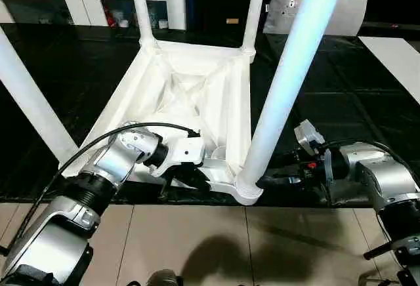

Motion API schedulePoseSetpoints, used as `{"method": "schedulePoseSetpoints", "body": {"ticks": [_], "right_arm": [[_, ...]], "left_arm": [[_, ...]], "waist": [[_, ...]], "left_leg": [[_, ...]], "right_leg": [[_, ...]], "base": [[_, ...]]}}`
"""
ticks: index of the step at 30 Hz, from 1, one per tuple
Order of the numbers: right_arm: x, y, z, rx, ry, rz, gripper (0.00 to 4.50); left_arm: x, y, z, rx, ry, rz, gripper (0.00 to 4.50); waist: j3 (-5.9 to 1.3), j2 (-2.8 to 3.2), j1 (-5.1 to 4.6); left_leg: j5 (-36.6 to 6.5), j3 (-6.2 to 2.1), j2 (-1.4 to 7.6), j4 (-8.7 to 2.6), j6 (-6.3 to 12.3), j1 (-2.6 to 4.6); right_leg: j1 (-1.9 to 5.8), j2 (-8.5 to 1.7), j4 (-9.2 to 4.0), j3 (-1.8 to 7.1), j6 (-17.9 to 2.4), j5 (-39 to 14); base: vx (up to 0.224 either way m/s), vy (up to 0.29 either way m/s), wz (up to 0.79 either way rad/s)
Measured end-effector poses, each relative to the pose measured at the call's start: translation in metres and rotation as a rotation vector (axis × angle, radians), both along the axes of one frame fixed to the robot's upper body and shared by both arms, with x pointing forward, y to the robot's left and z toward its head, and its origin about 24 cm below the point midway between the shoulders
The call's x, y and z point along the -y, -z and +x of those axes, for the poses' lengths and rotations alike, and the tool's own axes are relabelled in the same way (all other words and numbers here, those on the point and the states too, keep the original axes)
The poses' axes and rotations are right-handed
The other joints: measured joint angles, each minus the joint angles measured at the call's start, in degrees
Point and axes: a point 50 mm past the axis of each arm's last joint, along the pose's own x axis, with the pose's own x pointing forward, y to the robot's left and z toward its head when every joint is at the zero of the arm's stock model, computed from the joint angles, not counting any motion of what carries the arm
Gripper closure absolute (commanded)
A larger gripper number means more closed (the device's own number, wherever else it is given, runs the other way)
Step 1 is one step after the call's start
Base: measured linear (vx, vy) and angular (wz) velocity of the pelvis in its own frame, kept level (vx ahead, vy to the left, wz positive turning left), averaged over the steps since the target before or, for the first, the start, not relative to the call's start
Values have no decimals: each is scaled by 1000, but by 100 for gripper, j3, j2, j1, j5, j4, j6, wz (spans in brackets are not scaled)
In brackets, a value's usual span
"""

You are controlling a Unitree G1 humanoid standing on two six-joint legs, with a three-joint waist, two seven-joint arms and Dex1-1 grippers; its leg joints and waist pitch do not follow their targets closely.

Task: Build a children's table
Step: Rotate leg to tighten

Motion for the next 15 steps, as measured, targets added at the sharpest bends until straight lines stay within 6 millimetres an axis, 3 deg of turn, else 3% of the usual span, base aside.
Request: {"method": "schedulePoseSetpoints", "body": {"ticks": [14, 15], "right_arm": [[-5, -2, 2, 60, -7, 13, 145], [-5, -2, 2, 59, -8, 14, 161]], "left_arm": [[0, 0, 0, 2, 2, -2, 450], [0, 0, 0, 2, 2, -2, 450]], "waist": [[0, 1, -1], [0, 1, -1]], "left_leg": [[0, 0, 0, 1, 0, 1], [0, 0, 0, 1, 0, 1]], "right_leg": [[2, 0, 0, 0, -1, 1], [2, 0, 0, 0, -1, 1]], "base": [[0, 0, 0], [0, 0, 0]]}}
